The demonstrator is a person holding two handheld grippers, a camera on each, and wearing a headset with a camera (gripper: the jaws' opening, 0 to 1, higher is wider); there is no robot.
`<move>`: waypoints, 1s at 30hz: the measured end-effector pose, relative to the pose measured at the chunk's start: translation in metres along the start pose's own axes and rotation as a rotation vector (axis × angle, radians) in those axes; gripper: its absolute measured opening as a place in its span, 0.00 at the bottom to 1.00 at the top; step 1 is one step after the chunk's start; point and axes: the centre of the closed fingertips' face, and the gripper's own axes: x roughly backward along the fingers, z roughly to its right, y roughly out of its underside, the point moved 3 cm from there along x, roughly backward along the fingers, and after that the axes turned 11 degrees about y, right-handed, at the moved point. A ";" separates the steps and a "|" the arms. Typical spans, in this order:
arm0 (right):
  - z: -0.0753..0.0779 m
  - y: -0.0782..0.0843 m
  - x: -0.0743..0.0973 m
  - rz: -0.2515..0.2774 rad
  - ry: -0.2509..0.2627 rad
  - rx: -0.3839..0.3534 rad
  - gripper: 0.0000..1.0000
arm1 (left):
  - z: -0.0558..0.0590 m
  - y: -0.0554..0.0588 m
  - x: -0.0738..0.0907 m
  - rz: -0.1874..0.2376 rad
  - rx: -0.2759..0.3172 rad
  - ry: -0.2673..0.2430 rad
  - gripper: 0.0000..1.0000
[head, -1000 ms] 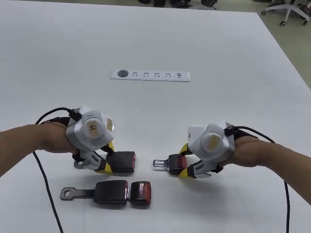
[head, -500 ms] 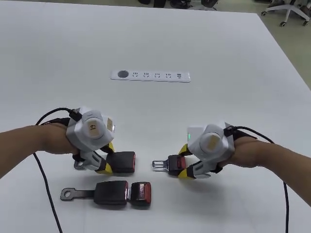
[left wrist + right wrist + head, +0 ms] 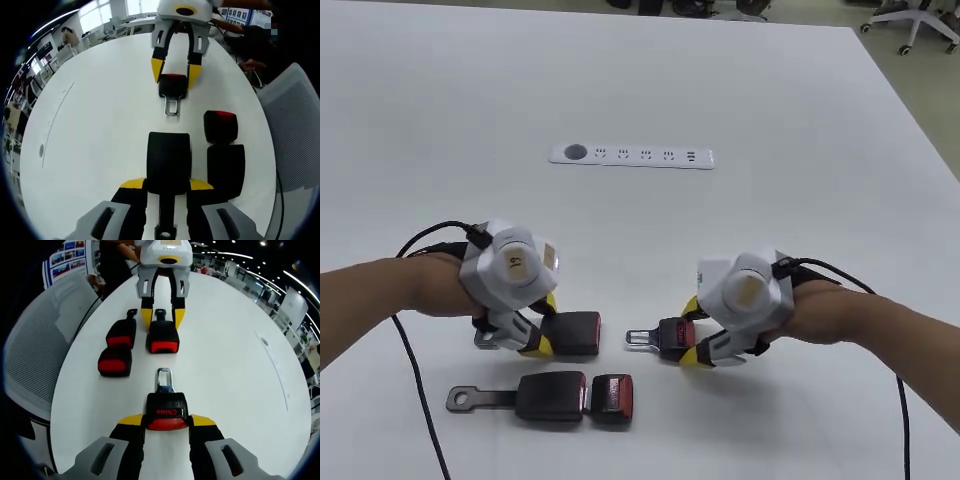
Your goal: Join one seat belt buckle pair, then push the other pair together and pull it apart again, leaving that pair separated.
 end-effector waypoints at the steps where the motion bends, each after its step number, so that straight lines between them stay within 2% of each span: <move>1: 0.000 -0.001 0.000 0.001 0.001 0.000 0.31 | 0.001 0.000 0.000 -0.001 -0.001 0.000 0.31; 9: -0.001 -0.008 -0.004 0.006 -0.002 0.005 0.31 | 0.003 -0.002 0.000 0.002 -0.001 -0.002 0.31; 19: 0.000 -0.015 -0.011 0.011 0.000 0.012 0.31 | -0.001 0.002 -0.001 0.002 -0.001 -0.001 0.31; 30: -0.001 -0.025 -0.017 0.019 -0.007 0.024 0.31 | 0.001 -0.001 0.000 0.001 -0.002 -0.002 0.31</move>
